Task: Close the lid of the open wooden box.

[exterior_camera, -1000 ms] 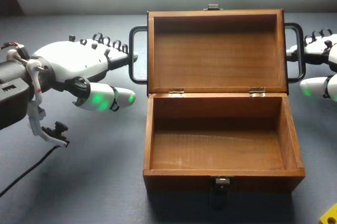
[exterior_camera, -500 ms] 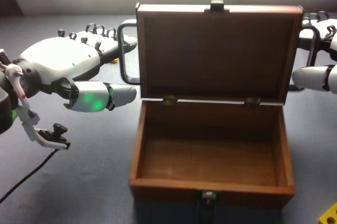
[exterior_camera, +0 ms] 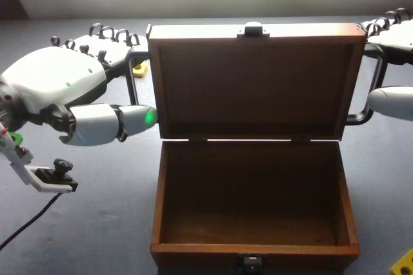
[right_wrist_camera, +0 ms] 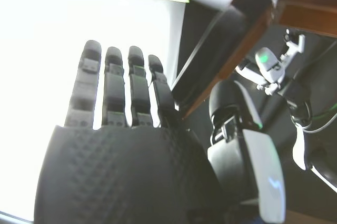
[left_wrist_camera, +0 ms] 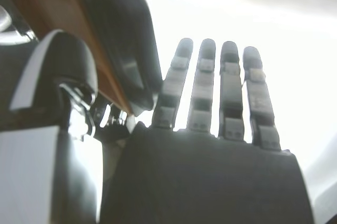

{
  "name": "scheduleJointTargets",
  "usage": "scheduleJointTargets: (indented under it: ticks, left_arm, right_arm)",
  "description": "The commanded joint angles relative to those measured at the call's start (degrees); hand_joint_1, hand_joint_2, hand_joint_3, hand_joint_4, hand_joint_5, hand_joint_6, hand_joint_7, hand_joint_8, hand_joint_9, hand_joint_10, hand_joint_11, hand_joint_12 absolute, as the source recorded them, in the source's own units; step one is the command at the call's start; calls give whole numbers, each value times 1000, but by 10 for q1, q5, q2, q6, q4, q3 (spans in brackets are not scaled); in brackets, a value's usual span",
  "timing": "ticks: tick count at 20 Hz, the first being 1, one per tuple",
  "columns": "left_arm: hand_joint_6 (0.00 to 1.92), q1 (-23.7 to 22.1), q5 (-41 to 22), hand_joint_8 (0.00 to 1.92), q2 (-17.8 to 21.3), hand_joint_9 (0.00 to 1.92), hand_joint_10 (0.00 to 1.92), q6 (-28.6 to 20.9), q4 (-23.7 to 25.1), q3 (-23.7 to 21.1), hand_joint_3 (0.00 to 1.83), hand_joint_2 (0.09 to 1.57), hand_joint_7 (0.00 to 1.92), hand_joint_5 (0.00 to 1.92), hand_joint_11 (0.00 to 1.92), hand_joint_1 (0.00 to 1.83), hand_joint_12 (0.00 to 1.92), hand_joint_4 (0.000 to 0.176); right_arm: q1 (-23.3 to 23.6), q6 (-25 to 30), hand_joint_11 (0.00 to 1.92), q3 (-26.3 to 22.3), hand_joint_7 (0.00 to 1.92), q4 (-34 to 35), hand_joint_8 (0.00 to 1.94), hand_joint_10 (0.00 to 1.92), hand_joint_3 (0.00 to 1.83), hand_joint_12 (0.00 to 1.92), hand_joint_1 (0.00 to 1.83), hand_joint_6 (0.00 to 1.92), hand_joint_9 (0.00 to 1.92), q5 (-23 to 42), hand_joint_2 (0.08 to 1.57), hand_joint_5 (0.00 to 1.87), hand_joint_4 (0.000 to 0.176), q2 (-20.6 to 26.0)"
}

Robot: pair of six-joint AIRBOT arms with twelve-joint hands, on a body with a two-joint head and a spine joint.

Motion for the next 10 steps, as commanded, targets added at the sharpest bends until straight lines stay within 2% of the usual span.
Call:
scheduleJointTargets:
  ticks: [1, 10]
  left_arm:
    - [9, 0, -86, 1, 6, 0, 0, -1, -1, -3, 0, 1297, 6, 26, 11, 0, 5, 0]
    - [8, 44, -155, 13, 45, 77, 16, -1, -12, -53, 0, 1313, 89, 83, 43, 0, 41, 0]
  right_arm:
    - [0, 5, 134, -7, 171, 12, 1, 2, 0, 7, 75, 3, 120, 95, 1346, 177, 0, 5]
    - [-61, 5, 166, -66, 186, 15, 3, 1, 0, 12, 133, 4, 130, 188, 1333, 198, 0, 43]
